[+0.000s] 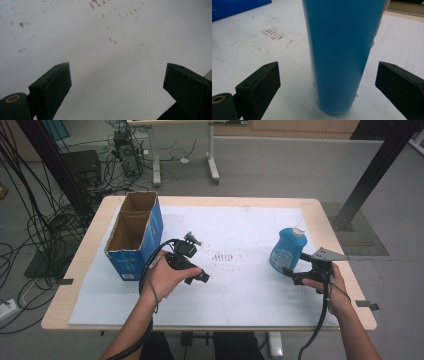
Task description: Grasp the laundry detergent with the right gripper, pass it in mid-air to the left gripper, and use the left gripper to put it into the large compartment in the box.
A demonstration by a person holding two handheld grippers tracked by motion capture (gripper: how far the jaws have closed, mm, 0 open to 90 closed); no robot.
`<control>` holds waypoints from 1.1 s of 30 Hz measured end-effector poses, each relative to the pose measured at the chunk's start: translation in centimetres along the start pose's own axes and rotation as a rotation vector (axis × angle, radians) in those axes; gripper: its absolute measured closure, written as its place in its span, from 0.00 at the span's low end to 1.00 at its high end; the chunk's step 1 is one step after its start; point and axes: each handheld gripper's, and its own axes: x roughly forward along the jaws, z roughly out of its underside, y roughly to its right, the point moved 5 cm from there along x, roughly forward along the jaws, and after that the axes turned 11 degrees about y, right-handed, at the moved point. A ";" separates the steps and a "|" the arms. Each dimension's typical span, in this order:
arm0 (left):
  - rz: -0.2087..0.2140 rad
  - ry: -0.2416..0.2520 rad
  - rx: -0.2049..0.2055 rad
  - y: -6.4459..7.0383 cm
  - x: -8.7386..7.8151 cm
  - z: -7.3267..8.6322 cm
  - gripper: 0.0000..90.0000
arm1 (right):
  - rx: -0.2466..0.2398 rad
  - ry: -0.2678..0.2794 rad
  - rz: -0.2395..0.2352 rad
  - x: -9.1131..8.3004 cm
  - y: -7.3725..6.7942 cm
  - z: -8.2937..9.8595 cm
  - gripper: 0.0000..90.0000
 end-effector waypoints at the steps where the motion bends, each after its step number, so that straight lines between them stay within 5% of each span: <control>1: 0.000 0.000 0.000 0.0 0.0 0.0 0.09 | 0.002 0.014 -0.001 0.1 0.0 0.0 0.06; 12: 0.024 -0.001 -0.003 0.2 0.0 -0.3 0.09 | 0.008 0.087 0.006 0.8 0.3 -0.7 0.06; 33: 0.028 -0.013 -0.007 0.1 0.1 -0.4 0.09 | 0.024 0.134 0.000 3.3 0.4 -0.6 0.06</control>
